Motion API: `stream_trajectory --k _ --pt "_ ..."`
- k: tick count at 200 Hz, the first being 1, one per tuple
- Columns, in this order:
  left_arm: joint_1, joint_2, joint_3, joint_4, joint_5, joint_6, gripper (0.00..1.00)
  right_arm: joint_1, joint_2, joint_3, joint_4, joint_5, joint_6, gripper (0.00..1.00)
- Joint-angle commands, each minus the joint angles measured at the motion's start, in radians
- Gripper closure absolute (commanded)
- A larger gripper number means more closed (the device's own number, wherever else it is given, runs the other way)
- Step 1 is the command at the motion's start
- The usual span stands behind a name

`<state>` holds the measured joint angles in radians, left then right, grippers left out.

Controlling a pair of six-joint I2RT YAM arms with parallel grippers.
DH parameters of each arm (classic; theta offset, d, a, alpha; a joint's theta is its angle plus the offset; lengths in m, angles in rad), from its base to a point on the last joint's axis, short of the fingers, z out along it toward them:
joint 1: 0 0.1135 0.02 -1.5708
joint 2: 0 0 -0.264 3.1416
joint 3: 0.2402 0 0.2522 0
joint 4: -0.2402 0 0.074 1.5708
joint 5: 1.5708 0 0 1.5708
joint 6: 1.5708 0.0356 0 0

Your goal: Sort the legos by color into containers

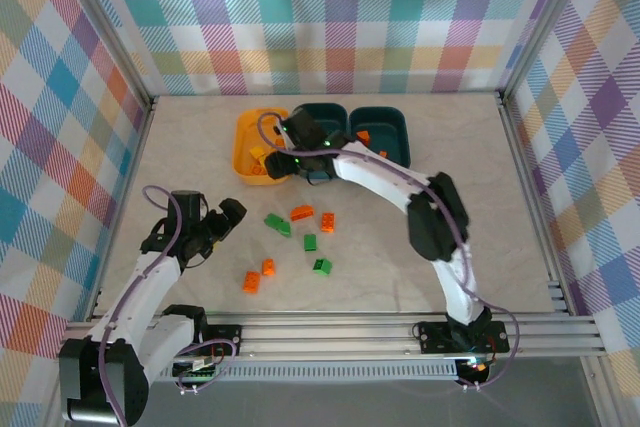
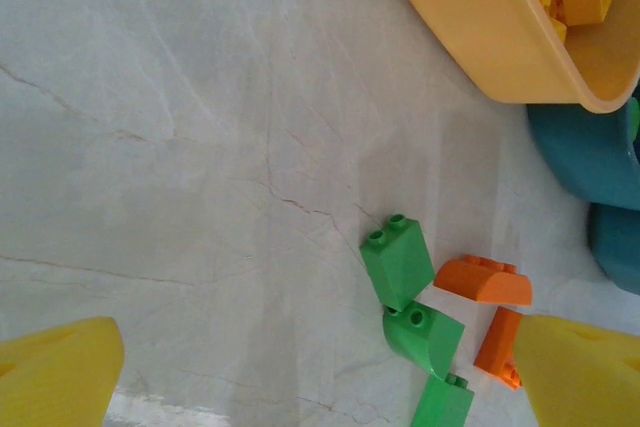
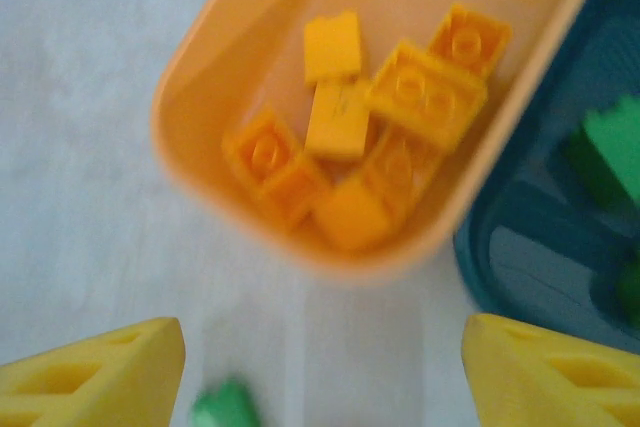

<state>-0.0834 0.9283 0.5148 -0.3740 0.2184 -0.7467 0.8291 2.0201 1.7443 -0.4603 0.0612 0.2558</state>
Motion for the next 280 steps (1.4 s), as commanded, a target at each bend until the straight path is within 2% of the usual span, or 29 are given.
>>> stream_trajectory --k 1,21,41,68,102,140,180,221,272,280 --pt "-0.035 0.020 -0.008 0.077 0.051 -0.018 0.00 0.047 -0.201 -0.278 0.100 0.013 -0.015 0.27" --pt "-0.090 0.057 -0.015 0.129 0.052 -0.016 0.00 0.085 -0.326 -0.508 0.090 -0.020 -0.009 0.26" --pt "-0.142 0.088 -0.016 0.177 0.044 -0.026 0.00 0.164 -0.389 -0.615 0.026 -0.020 -0.021 0.23" --pt "-0.214 0.138 -0.010 0.236 0.018 -0.050 0.00 0.260 -0.385 -0.663 -0.019 0.025 -0.041 0.18" --pt "-0.264 0.188 -0.009 0.276 0.015 -0.088 0.00 0.278 -0.342 -0.693 -0.037 0.055 -0.053 0.17" --pt "-0.277 0.138 -0.026 0.242 -0.009 -0.088 0.00 0.284 -0.312 -0.701 -0.057 0.037 -0.077 0.19" --pt "-0.277 0.108 -0.041 0.224 -0.035 -0.082 0.00 0.288 -0.270 -0.712 -0.049 0.035 -0.078 0.27" --pt "-0.277 0.131 -0.033 0.228 -0.034 -0.076 0.00 0.288 -0.259 -0.706 -0.033 0.086 -0.084 0.37" --pt "-0.277 0.136 -0.020 0.209 -0.049 -0.059 0.00 0.288 -0.269 -0.678 -0.032 0.102 -0.107 0.63" --pt "-0.277 0.134 -0.016 0.203 -0.054 -0.054 0.00 0.288 -0.279 -0.675 -0.032 0.108 -0.113 0.64"
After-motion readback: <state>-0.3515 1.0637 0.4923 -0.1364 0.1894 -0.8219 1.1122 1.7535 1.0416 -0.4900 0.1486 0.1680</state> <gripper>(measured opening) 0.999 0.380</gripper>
